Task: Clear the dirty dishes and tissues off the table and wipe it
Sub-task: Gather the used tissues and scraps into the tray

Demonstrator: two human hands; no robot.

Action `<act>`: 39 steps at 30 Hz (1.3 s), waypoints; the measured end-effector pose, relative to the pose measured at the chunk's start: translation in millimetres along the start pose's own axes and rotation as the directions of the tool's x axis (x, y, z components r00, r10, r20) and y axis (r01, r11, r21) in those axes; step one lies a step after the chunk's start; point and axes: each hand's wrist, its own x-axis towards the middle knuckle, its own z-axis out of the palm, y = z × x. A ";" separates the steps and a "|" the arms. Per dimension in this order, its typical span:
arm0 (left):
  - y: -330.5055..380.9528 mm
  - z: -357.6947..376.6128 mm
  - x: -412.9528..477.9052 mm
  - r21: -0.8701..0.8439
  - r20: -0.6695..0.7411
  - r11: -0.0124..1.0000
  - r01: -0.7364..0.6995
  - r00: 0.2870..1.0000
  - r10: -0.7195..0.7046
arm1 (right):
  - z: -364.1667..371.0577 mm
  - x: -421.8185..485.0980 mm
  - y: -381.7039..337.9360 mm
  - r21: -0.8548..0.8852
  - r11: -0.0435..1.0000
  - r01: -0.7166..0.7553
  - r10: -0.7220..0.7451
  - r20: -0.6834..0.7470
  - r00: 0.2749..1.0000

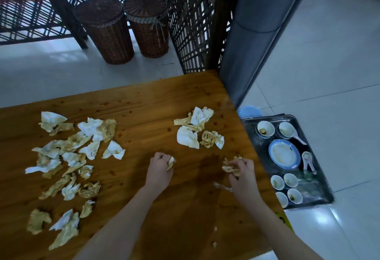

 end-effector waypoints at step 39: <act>388.4 220.3 18.7 -0.159 0.124 0.973 -0.166 0.975 0.187 | -267.6 89.5 266.1 0.110 0.983 -0.144 0.145 0.002 0.989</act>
